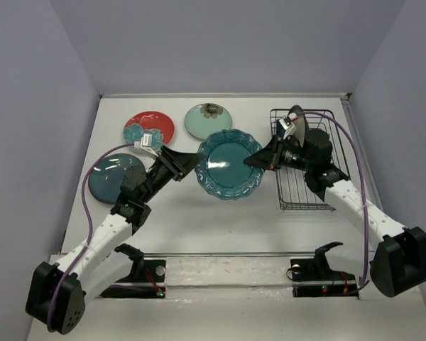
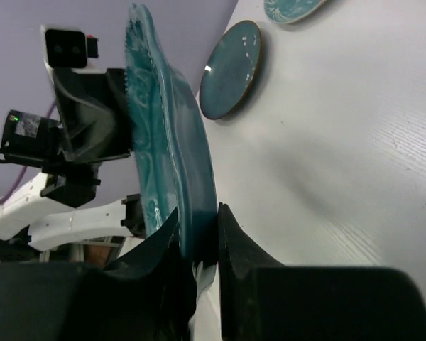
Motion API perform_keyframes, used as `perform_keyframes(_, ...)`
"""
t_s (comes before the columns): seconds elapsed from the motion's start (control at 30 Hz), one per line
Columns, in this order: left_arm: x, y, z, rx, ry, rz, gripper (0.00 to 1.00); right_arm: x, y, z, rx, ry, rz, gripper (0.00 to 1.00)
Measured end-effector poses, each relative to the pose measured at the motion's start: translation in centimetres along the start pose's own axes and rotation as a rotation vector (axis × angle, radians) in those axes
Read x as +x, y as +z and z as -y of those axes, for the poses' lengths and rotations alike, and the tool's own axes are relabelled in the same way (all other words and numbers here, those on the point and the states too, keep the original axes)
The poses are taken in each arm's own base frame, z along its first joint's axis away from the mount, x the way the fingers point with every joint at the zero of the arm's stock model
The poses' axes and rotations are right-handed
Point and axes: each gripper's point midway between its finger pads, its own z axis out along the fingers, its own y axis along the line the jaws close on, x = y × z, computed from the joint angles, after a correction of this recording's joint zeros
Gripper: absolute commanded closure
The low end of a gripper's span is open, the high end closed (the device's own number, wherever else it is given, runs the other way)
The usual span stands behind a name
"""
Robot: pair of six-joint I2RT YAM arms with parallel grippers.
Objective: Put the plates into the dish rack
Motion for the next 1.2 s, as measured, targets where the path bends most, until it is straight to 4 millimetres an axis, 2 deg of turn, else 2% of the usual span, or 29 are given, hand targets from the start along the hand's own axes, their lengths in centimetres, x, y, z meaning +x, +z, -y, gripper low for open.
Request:
perform_keyframes(0.07,-0.6,0.2,1.1,0.013,0.003,0.011,0.18,-0.1,0.0,0.0,-0.003,-0.003,0.006,0.93)
perform_keyframes(0.1,-1.0,0.2,1.8,0.021,0.013,0.021,0.01,0.1,0.0,0.0,-0.002,0.008,0.006,0.93)
perform_keyframes(0.27,-2.8,-0.9,4.4,0.01,0.116,0.079,0.01,0.0,-0.1,-0.5,-0.008,0.006,0.016,0.93)
perform_keyframes(0.4,-5.8,-2.9,7.9,-0.001,0.272,0.193,0.01,-0.3,-0.2,0.0,0.037,0.012,0.045,0.93)
perform_keyframes(0.47,-7.1,-4.2,9.5,-0.002,0.342,0.245,0.01,-1.0,-0.5,0.6,0.076,0.016,0.076,0.93)
perform_keyframes(0.57,-7.7,-5.9,10.3,-0.026,0.435,0.273,0.01,-3.2,-1.8,1.1,0.133,0.004,0.141,0.93)
perform_keyframes(0.67,-7.4,-6.7,8.8,-0.094,0.508,0.243,0.01,-6.8,-4.1,1.5,0.216,-0.036,0.245,0.93)
perform_keyframes(0.73,-6.6,-6.9,6.5,-0.173,0.542,0.19,0.01,-10.7,-6.5,1.4,0.312,-0.088,0.356,0.93)
perform_keyframes(0.8,-5.8,-7.2,4.2,-0.241,0.56,0.142,0.01,-13.4,-8.5,1.3,0.392,-0.129,0.437,0.93)
perform_keyframes(0.87,-5.0,-7.5,2.1,-0.288,0.564,0.104,0.01,-17.0,-11.9,1.1,0.539,-0.174,0.56,0.93)
perform_keyframes(0.97,-3.2,-7.9,-0.8,-0.336,0.553,0.028,0.01,-20.3,-15.9,0.7,0.702,-0.225,0.689,0.93)
perform_keyframes(1.07,-1.7,-8.1,-2.3,-0.345,0.546,-0.035,0.01,-22.1,-19.6,1.1,0.873,-0.257,0.796,0.93)
perform_keyframes(1.2,-1.0,-8.2,-1.9,-0.305,0.558,-0.072,0.01,-21.9,-22.4,2.8,1.049,-0.262,0.827,0.93)
